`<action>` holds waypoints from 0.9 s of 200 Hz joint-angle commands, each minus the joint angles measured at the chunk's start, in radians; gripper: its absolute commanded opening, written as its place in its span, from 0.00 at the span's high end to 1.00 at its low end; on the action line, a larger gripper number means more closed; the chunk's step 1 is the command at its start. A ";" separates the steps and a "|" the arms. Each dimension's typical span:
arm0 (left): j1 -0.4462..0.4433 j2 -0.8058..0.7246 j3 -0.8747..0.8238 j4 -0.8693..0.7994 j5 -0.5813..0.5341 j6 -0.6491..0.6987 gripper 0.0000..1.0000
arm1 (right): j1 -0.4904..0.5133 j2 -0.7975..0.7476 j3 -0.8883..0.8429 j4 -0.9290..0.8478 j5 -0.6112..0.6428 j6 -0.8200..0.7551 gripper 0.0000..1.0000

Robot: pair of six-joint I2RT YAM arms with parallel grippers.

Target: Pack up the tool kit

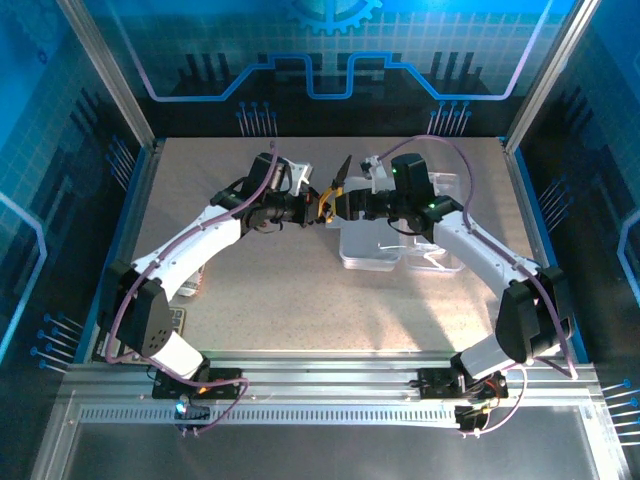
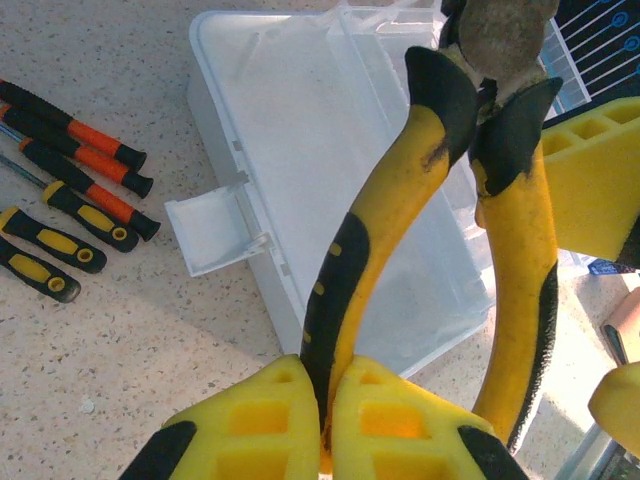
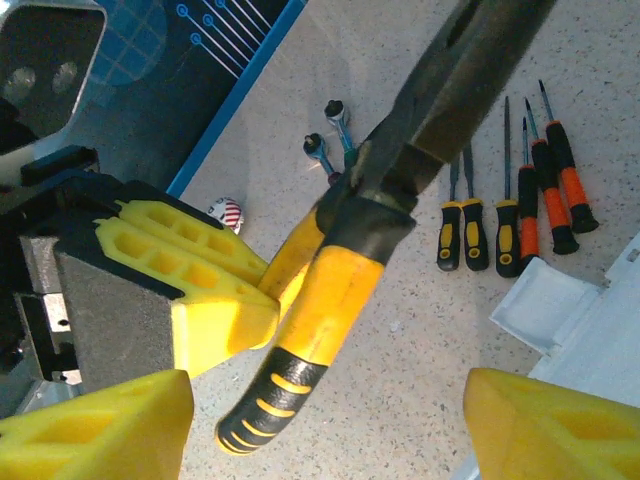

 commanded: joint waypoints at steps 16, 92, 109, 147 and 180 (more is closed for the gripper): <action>-0.010 0.003 0.046 0.062 0.042 -0.022 1.00 | 0.029 0.049 -0.001 0.071 -0.025 0.038 0.35; -0.001 -0.007 0.027 0.048 0.027 -0.019 1.00 | 0.017 0.039 0.028 -0.029 0.038 -0.035 0.91; 0.022 -0.017 0.004 0.039 0.015 -0.031 0.83 | -0.014 0.013 0.043 -0.108 0.050 -0.068 1.00; 0.128 -0.073 -0.077 0.020 -0.007 -0.060 0.42 | -0.106 -0.028 0.055 -0.279 0.067 -0.145 1.00; 0.183 -0.082 -0.084 -0.093 -0.159 -0.018 0.01 | -0.153 -0.001 0.088 -0.426 0.093 -0.210 1.00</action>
